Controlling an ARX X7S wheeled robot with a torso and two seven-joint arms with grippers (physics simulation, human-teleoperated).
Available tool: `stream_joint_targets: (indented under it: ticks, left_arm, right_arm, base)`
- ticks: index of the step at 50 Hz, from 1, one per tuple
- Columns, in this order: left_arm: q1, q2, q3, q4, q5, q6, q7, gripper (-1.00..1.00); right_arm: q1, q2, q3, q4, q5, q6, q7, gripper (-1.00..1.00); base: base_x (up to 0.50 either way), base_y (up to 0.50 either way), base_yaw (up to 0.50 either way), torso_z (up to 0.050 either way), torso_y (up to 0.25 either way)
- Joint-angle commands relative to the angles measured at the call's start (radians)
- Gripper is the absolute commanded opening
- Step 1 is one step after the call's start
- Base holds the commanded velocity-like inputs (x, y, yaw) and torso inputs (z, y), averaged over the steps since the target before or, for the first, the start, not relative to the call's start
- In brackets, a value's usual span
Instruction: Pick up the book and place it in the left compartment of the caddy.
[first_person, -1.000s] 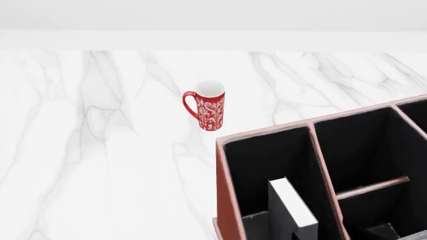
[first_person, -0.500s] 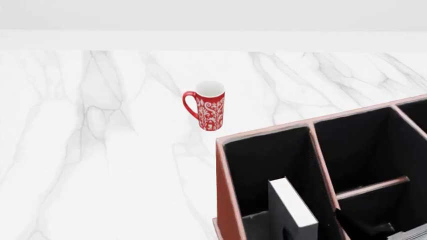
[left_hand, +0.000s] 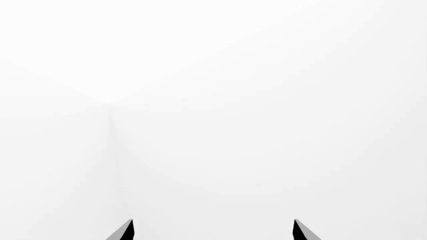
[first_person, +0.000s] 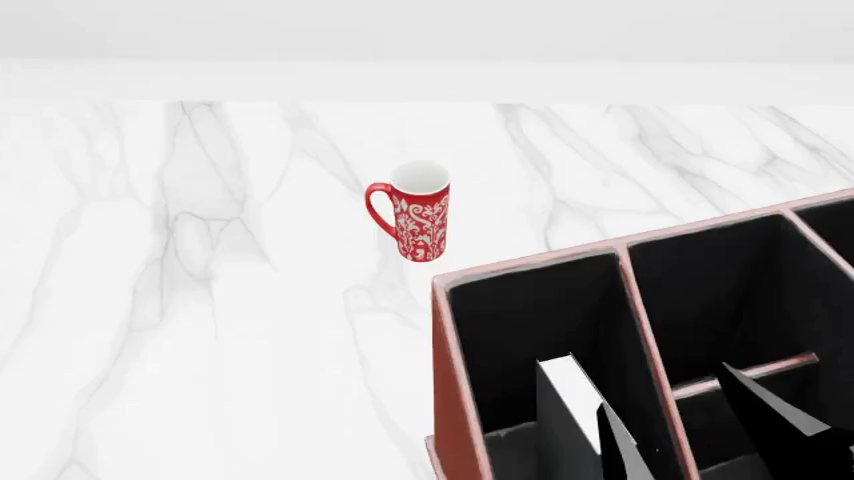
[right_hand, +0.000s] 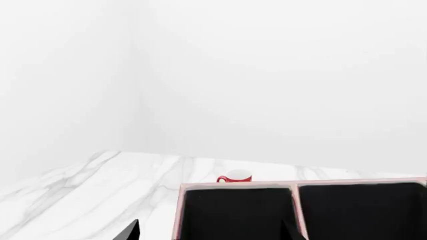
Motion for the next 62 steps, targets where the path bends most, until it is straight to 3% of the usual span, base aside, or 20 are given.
stream_joint_targets:
  ticks: [1, 20, 38, 62]
  left_arm:
    - [0.002, 0.0, -0.002, 0.0, -0.002, 0.003, -0.001, 1.0]
    - [0.003, 0.0, -0.003, 0.0, -0.006, 0.004, 0.0, 1.0]
    - [0.005, 0.0, -0.001, 0.0, -0.001, 0.009, -0.003, 1.0]
    - [-0.004, 0.0, 0.003, 0.0, 0.001, -0.004, 0.003, 1.0]
  right_arm:
    - [-0.002, 0.074, 0.026, -0.109, -0.042, -0.069, 0.028, 1.0]
    - [-0.004, 0.202, 0.105, -0.293, -0.111, -0.209, 0.127, 1.0]
    - [-0.399, 0.269, 0.694, -0.522, -0.152, -0.215, 0.215, 1.0]
    - [-0.402, 0.273, 0.772, -0.719, -0.355, -0.177, 0.322, 1.0]
  base:
    - [0.0, 0.0, 0.0, 0.0, 0.0]
    - [0.0, 0.0, 0.0, 0.0, 0.0]
    - [0.0, 0.0, 0.0, 0.0, 0.0]
    - [0.0, 0.0, 0.0, 0.0, 0.0]
